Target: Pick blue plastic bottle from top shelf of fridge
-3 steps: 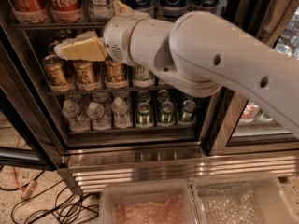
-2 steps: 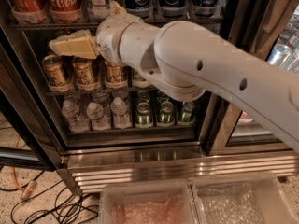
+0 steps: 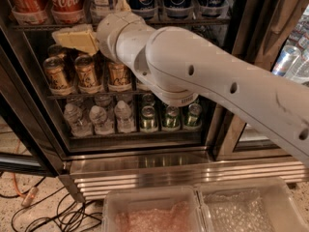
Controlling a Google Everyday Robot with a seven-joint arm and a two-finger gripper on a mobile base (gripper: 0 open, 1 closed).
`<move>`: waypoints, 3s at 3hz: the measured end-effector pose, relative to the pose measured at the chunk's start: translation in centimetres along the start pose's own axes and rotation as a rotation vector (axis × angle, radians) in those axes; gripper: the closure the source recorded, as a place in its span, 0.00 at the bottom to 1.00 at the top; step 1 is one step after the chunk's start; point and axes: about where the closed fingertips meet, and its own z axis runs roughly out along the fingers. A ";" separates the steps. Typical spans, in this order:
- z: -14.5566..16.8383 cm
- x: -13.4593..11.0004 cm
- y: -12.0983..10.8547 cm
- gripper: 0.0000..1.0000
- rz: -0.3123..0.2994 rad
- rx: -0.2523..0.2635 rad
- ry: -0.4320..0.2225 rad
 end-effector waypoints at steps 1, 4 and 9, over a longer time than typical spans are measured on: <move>0.9 -0.1 -0.9 0.00 0.018 0.063 -0.021; 2.7 -0.2 -1.7 0.00 0.062 0.125 -0.064; 5.1 -0.5 -4.6 0.18 0.068 0.238 -0.097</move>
Offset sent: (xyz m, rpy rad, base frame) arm 0.0402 0.0059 0.0060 0.1315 -0.0339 -0.1286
